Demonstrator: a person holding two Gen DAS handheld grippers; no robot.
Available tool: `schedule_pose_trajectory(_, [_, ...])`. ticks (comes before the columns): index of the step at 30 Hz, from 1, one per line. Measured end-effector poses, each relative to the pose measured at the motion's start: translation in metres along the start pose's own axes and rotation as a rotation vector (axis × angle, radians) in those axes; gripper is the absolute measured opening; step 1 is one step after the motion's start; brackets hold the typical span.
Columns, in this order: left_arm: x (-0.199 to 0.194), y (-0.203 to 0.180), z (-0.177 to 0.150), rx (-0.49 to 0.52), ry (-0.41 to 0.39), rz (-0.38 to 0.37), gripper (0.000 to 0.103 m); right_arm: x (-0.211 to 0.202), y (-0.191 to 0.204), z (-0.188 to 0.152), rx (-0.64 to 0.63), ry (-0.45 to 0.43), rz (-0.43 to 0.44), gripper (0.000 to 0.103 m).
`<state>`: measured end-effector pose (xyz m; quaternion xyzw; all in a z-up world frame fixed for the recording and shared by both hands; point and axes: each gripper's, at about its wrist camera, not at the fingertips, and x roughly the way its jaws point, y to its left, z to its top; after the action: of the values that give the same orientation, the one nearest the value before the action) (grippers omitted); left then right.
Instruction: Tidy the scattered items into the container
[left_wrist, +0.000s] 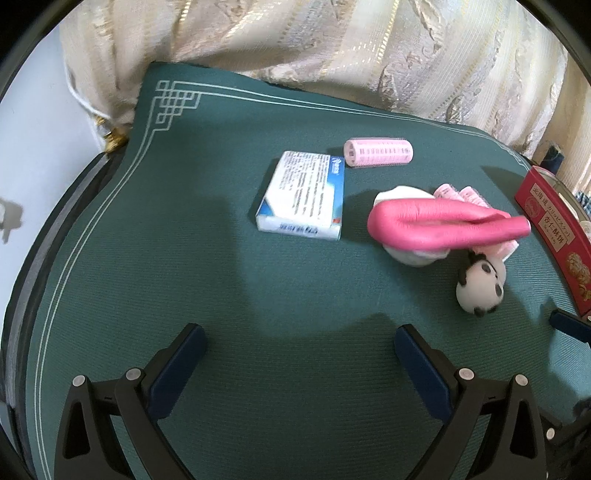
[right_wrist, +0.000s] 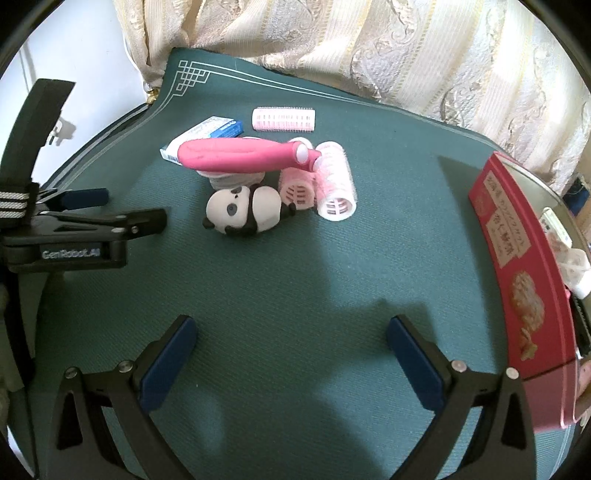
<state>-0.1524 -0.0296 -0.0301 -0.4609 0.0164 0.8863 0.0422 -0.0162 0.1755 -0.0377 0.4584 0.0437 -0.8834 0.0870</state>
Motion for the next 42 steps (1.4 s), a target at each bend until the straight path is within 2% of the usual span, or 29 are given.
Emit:
schedule_pose_trajectory(4, [0.002, 0.0, 0.002, -0.016, 0.001, 0.001, 0.103, -0.001, -0.003, 0.002, -0.027, 0.027, 0.041, 0.103])
schedule_pose_trajectory(6, [0.001, 0.003, 0.003, -0.006, 0.006, -0.027, 0.103, -0.003, -0.007, 0.001, -0.041, 0.032, 0.078, 0.103])
schedule_pose_trajectory(8, [-0.002, 0.013, 0.004, -0.042, -0.008, -0.079, 0.103, -0.004, -0.011, 0.001, -0.029, 0.032, 0.104, 0.103])
schedule_pose_trajectory(10, [-0.004, 0.023, 0.004, -0.092, -0.019, -0.091, 0.103, -0.004, -0.012, 0.003, -0.014, 0.034, 0.111, 0.103])
schedule_pose_trajectory(13, [-0.006, 0.035, 0.005, -0.131, -0.031, -0.05, 0.103, -0.004, -0.012, 0.01, 0.037, 0.036, 0.142, 0.103])
schedule_pose_trajectory(14, [-0.007, 0.038, 0.006, -0.129, -0.038, -0.023, 0.103, -0.002, -0.01, 0.015, 0.049, 0.036, 0.188, 0.103])
schedule_pose_trajectory(17, [-0.01, 0.041, 0.008, -0.106, -0.061, 0.059, 0.103, 0.005, 0.002, 0.03, 0.048, 0.027, 0.231, 0.1])
schedule_pose_trajectory(21, [-0.013, 0.041, 0.011, -0.068, -0.079, 0.1, 0.103, 0.019, 0.012, 0.048, 0.033, 0.013, 0.204, 0.093])
schedule_pose_trajectory(26, [-0.008, 0.045, 0.021, -0.046, -0.077, 0.108, 0.103, 0.031, 0.014, 0.06, 0.009, -0.007, 0.148, 0.082])
schedule_pose_trajectory(29, [-0.002, 0.04, 0.025, -0.031, -0.077, 0.116, 0.103, 0.032, 0.013, 0.062, 0.005, -0.018, 0.124, 0.07])
schedule_pose_trajectory(30, [-0.001, 0.038, 0.028, -0.022, -0.078, 0.118, 0.103, 0.032, 0.012, 0.062, 0.007, -0.023, 0.119, 0.063])
schedule_pose_trajectory(34, [0.001, 0.032, 0.04, -0.002, -0.089, 0.12, 0.103, 0.03, 0.002, 0.06, 0.036, -0.032, 0.145, 0.062])
schedule_pose_trajectory(38, [-0.005, 0.021, 0.061, 0.02, -0.137, 0.117, 0.103, 0.026, 0.002, 0.055, 0.027, -0.034, 0.138, 0.062])
schedule_pose_trajectory(42, [0.008, 0.0, 0.082, 0.081, -0.14, 0.117, 0.103, 0.019, -0.003, 0.048, 0.042, -0.039, 0.161, 0.062])
